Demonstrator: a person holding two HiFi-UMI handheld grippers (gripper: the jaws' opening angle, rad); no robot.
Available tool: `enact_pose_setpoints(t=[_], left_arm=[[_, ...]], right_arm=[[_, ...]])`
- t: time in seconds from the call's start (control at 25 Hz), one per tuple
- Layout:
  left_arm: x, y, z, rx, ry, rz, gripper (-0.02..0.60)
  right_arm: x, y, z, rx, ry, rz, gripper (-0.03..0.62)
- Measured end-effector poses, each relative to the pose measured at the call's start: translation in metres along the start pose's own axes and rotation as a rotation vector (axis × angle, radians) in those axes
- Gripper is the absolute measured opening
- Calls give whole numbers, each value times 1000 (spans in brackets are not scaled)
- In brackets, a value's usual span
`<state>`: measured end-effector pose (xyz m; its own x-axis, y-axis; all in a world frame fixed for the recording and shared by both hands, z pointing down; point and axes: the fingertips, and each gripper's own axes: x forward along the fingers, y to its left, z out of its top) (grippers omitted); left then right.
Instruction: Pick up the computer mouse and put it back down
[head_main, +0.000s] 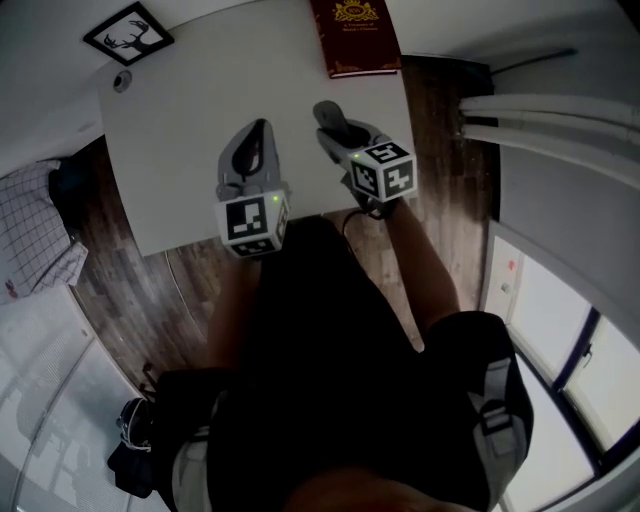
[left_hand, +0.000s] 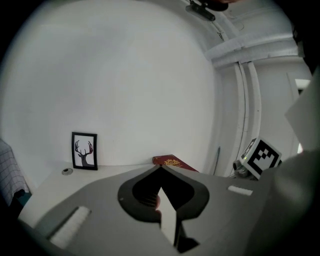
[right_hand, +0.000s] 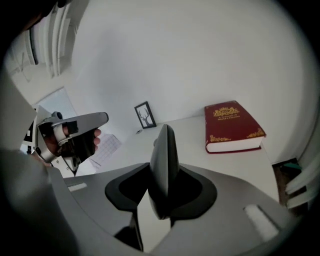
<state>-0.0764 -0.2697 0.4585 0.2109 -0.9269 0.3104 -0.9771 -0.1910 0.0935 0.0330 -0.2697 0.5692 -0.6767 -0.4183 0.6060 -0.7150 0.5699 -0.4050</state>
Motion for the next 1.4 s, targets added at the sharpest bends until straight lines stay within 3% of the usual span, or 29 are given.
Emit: enact_pose_setpoints(t=[0.44,0.84,1.4], left_arm=[[15,11,-13,7,50,-22,0],[33,19,-17,-13,77,-39,0],[50,16,-21,-21,109,-60,0]], right_arm=[[58,-38,-31,111,120,-2,152],[80,-67,-48,278,213,-33,152],[88,-77,-55,375,240,-15,152]])
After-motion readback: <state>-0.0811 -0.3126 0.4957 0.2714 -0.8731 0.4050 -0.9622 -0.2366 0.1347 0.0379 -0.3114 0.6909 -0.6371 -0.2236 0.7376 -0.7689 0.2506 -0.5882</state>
